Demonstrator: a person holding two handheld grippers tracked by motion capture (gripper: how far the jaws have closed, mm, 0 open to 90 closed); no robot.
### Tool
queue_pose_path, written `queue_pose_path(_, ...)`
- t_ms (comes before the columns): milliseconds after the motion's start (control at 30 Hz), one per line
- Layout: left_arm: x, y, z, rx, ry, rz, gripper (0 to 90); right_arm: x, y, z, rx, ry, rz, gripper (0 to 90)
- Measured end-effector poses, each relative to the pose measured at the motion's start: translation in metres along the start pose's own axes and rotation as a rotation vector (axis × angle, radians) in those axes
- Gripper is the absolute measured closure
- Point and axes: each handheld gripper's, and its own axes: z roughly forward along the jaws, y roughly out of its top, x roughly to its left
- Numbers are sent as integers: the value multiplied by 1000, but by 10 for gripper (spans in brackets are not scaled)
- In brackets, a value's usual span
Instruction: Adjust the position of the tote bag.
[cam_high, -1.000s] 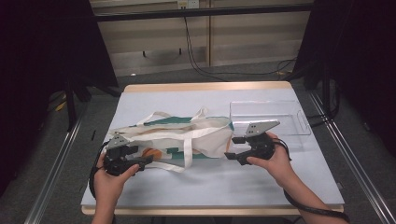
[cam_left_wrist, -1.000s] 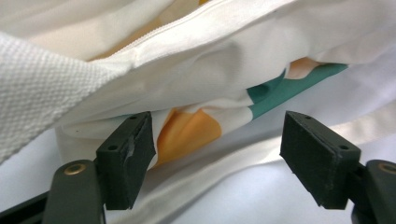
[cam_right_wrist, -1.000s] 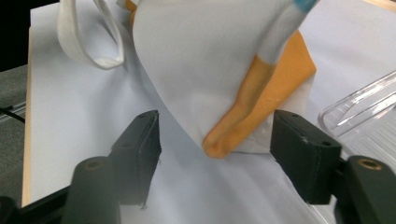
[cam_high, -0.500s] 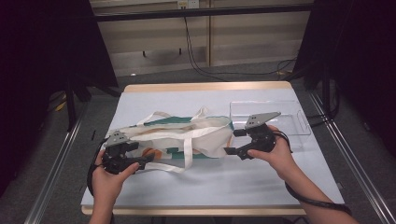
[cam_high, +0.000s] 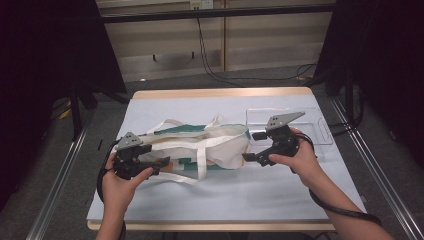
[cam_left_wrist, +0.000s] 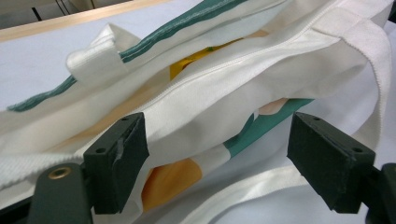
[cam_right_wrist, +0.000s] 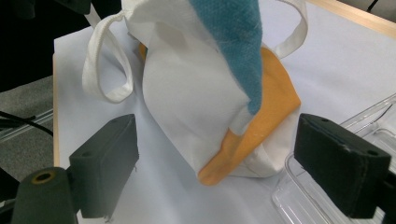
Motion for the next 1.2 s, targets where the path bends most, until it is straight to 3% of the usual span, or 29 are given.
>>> queue_pose_path(300,-2,6,0,-12,5,-6,188,-2,1,-4,-1,-5,4,130)
queue_pose_path(533,-1,6,-1,-19,-2,17,179,-3,2,-5,-3,-6,5,130)
queue_pose_path(733,-3,15,5,-47,-6,19,181,-3,4,-3,0,-3,9,128)
queue_pose_path(1200,-11,25,30,-14,-38,80,190,-3,10,-6,5,-6,-4,113)
